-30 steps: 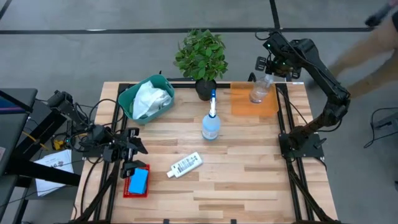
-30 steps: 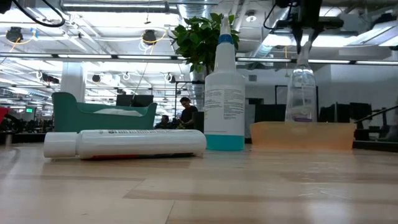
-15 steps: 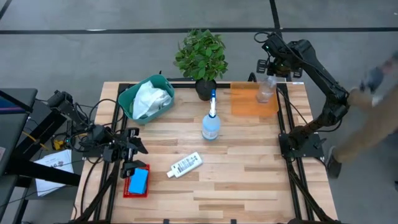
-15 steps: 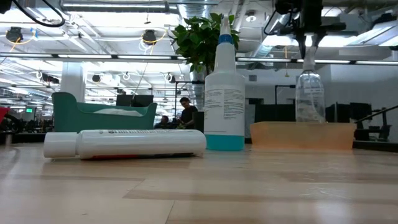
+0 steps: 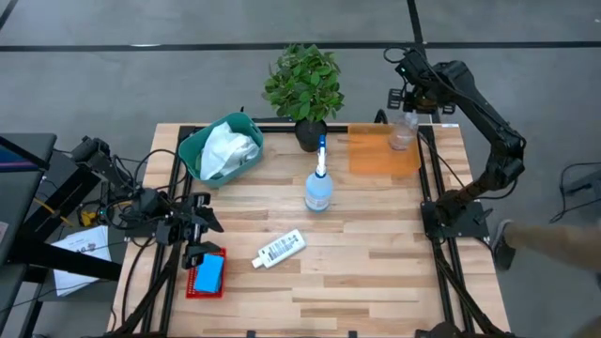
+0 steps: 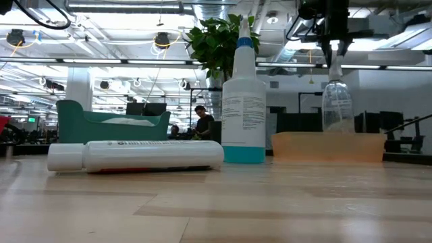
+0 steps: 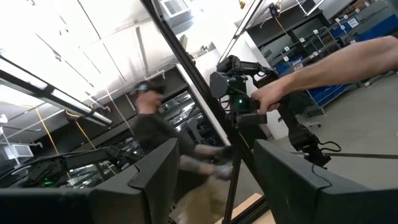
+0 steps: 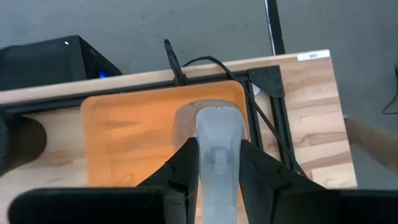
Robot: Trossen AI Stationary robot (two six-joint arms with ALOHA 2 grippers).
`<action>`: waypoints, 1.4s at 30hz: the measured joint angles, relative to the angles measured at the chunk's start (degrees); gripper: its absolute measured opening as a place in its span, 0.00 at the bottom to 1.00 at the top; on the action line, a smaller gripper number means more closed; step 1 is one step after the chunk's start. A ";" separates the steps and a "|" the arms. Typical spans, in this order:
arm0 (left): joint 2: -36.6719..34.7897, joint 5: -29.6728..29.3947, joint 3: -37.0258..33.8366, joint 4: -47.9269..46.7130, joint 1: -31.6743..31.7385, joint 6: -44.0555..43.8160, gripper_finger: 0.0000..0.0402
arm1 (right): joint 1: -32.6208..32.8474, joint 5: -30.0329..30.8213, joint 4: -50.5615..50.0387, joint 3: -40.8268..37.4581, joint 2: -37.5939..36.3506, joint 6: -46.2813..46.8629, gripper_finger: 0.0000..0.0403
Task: Pick & Place Kitchen Items
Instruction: Put the transparent bottle into the orange bin
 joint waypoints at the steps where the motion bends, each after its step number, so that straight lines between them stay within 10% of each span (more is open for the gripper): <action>1: 0.00 0.01 0.00 -0.01 -0.01 0.00 0.51 | -0.23 -0.02 0.42 0.00 0.00 -0.02 0.20; 42: 0.00 -0.24 0.00 -0.70 -0.02 -1.38 0.51 | -3.35 0.01 0.84 0.04 4.24 -5.98 0.22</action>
